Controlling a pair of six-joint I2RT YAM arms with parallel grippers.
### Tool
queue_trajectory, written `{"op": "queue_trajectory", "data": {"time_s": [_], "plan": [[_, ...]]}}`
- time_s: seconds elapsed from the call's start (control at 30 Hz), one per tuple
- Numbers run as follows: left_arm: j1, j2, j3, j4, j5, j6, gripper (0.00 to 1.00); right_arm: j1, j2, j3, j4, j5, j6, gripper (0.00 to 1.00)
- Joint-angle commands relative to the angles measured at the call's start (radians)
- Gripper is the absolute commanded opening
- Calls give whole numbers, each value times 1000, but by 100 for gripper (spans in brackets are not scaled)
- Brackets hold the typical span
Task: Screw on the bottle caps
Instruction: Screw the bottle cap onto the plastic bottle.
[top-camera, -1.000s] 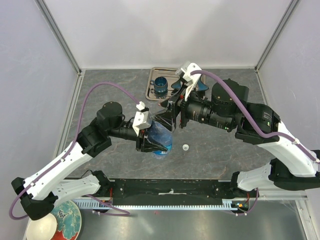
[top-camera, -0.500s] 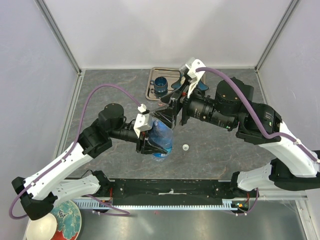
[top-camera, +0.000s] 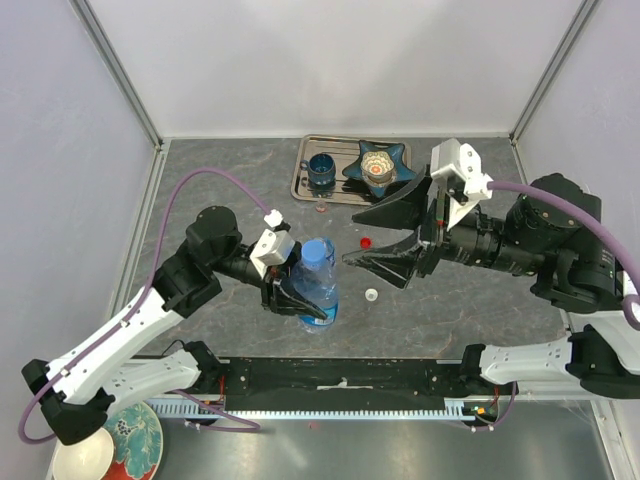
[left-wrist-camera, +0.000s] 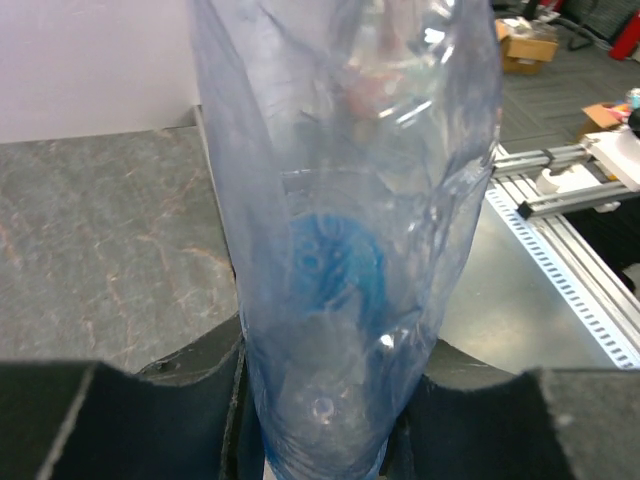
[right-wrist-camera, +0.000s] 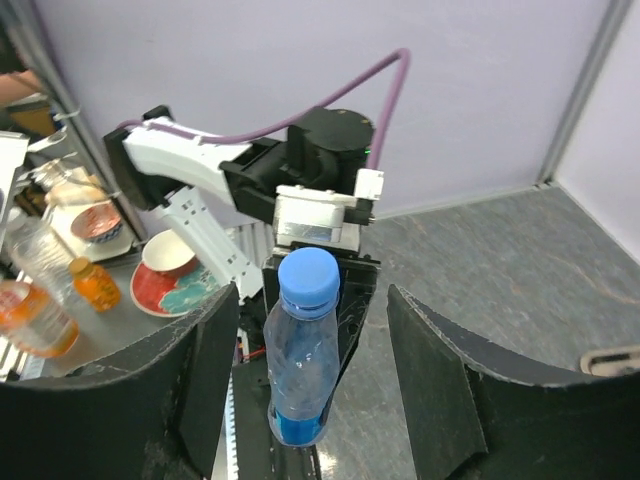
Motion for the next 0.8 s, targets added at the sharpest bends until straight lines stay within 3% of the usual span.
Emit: {"op": "queue_trajectory", "data": {"time_s": [0.0, 0.27, 0.77], "plan": [[4, 8, 45, 71, 197, -53, 2, -5, 49, 22, 37, -154, -61, 69], [2, 32, 82, 67, 332, -51, 2, -34, 136, 95, 39, -397, -71, 70], [4, 9, 58, 45, 287, -39, 2, -56, 176, 98, 97, -510, -17, 64]]}}
